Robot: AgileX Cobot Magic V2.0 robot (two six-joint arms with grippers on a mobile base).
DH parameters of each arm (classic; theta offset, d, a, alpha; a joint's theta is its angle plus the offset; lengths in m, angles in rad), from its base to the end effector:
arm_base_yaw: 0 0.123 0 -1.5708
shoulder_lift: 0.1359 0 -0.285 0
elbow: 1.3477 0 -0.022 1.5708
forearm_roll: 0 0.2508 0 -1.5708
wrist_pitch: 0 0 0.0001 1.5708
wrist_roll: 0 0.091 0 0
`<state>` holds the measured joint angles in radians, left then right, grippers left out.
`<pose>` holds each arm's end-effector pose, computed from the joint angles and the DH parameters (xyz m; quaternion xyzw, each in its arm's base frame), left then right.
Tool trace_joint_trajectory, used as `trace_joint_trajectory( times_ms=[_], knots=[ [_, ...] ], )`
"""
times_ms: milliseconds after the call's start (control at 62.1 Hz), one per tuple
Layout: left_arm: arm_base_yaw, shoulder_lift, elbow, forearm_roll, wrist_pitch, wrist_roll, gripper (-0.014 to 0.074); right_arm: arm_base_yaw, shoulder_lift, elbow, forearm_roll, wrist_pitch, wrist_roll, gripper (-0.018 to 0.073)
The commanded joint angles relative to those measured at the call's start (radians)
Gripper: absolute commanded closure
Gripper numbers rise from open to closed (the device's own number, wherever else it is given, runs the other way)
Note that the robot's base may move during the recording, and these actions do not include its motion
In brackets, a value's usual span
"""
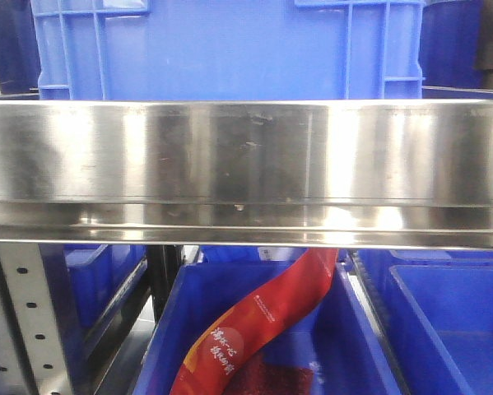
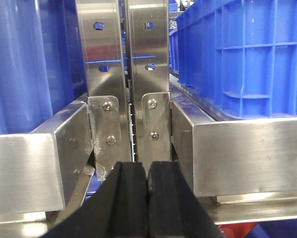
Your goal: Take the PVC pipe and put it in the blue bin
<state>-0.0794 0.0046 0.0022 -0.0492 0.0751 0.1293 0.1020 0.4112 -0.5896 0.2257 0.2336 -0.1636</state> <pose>0.0568 -0.0049 0.2054 0.0575 0.7028 -0.0010 0.7090 0.0827 0.0132 0.3616 -0.0345 0.6928 0.0748 0.7164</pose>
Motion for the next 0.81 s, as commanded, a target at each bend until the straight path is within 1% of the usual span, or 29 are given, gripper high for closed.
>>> trace_joint_trajectory(
  times_ms=[0, 789],
  knots=[
    [0.004, -0.005, -0.002, 0.002, -0.011, -0.007, 0.0708, -0.004, -0.006, 0.003, -0.010, -0.014, -0.003, 0.0722],
    [0.004, -0.005, -0.002, 0.002, -0.011, -0.007, 0.0708, -0.004, -0.006, 0.003, -0.010, -0.014, -0.003, 0.0722]
  ],
)
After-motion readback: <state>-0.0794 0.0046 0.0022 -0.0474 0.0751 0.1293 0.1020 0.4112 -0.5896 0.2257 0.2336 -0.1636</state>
